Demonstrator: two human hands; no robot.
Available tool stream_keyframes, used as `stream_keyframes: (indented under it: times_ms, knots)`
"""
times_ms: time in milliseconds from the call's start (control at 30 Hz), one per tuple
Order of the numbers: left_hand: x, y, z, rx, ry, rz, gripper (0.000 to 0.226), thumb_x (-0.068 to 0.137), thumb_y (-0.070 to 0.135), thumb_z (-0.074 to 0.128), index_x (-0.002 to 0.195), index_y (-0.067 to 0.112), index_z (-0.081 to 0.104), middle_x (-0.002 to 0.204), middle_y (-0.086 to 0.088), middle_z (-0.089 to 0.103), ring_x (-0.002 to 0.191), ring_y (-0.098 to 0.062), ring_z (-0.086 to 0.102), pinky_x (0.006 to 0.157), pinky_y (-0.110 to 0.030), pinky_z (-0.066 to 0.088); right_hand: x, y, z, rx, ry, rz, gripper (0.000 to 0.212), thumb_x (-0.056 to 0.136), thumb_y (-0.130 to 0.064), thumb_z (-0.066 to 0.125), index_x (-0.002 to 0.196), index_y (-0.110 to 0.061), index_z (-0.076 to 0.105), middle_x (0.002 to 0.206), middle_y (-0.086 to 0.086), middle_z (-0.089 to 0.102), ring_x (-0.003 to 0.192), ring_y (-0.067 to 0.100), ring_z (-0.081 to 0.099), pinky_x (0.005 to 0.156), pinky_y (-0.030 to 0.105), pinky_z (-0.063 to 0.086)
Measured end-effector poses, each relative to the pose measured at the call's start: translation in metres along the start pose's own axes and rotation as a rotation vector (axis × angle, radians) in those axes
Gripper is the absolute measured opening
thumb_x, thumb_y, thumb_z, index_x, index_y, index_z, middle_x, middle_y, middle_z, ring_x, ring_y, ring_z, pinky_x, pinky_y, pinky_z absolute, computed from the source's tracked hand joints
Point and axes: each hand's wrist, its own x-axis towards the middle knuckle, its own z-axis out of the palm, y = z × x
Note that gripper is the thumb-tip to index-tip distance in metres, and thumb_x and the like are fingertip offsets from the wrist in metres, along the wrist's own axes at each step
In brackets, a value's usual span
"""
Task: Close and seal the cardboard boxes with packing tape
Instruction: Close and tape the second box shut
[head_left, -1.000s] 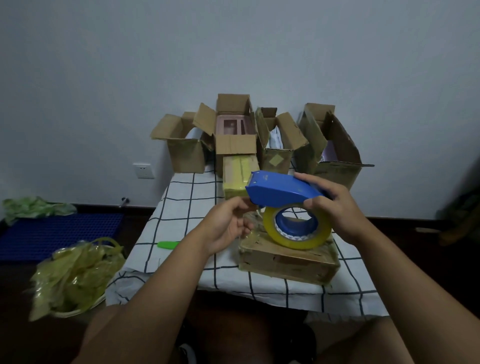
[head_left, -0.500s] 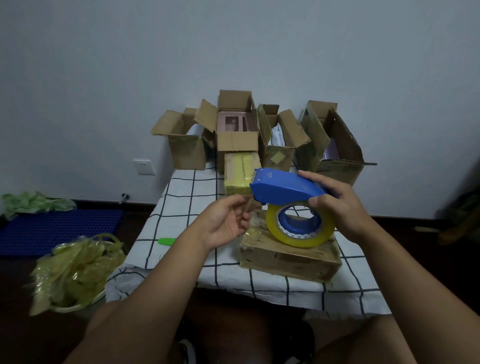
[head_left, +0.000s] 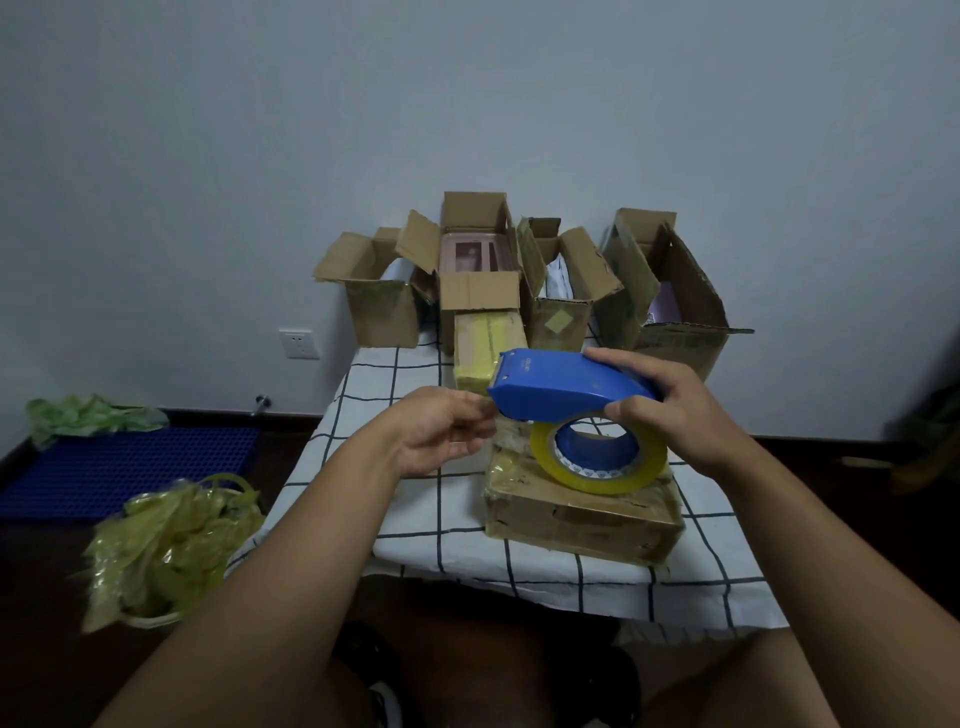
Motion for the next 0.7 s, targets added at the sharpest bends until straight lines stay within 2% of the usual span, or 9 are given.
stream_keyframes:
  times_ms: [100, 233, 433, 600, 700]
  knots:
    - [-0.001, 0.006, 0.001, 0.125, 0.064, 0.032, 0.016, 0.094, -0.002, 0.053, 0.095, 0.003, 0.068, 0.091, -0.010, 0.066, 0.088, -0.019, 0.062, 0.077, -0.027, 0.054, 0.000, -0.008, -0.007, -0.071, -0.045, 0.000, 0.060, 0.063, -0.052, 0.060, 0.123, -0.052, 0.061, 0.119, -0.018, 0.058, 0.100, 0.000, 0.059, 0.083, 0.020, 0.047]
    - [-0.001, 0.010, -0.001, 0.225, 0.090, 0.044, 0.009, 0.094, 0.003, 0.058, 0.095, 0.002, 0.067, 0.079, -0.007, 0.061, 0.075, -0.014, 0.057, 0.069, -0.024, 0.053, -0.003, -0.015, -0.027, -0.156, -0.095, 0.016, 0.060, 0.063, -0.053, 0.061, 0.123, -0.048, 0.064, 0.119, -0.018, 0.060, 0.100, -0.001, 0.060, 0.085, 0.021, 0.045]
    - [0.006, 0.000, -0.006, 0.267, 0.141, 0.009, 0.012, 0.093, 0.005, 0.062, 0.100, -0.003, 0.066, 0.080, -0.009, 0.060, 0.074, -0.014, 0.058, 0.067, -0.023, 0.055, -0.005, -0.017, -0.042, -0.241, -0.164, 0.057, 0.047, 0.073, -0.038, 0.063, 0.119, -0.050, 0.063, 0.111, -0.018, 0.060, 0.092, -0.004, 0.059, 0.081, 0.019, 0.041]
    - [0.011, -0.016, -0.011, 0.248, 0.192, -0.016, 0.009, 0.092, 0.006, 0.063, 0.096, -0.002, 0.066, 0.085, -0.012, 0.062, 0.079, -0.017, 0.060, 0.080, -0.028, 0.057, 0.002, -0.012, -0.035, -0.303, -0.214, 0.055, 0.046, 0.074, -0.041, 0.061, 0.119, -0.053, 0.060, 0.115, -0.018, 0.061, 0.098, -0.001, 0.058, 0.087, 0.023, 0.043]
    - [0.015, -0.022, -0.014, 0.213, 0.207, -0.032, 0.011, 0.092, 0.006, 0.064, 0.097, -0.003, 0.066, 0.085, -0.012, 0.063, 0.078, -0.016, 0.061, 0.082, -0.028, 0.057, 0.007, -0.014, -0.033, -0.337, -0.242, 0.053, 0.047, 0.070, -0.050, 0.060, 0.117, -0.057, 0.059, 0.116, -0.019, 0.060, 0.099, -0.002, 0.057, 0.088, 0.023, 0.042]
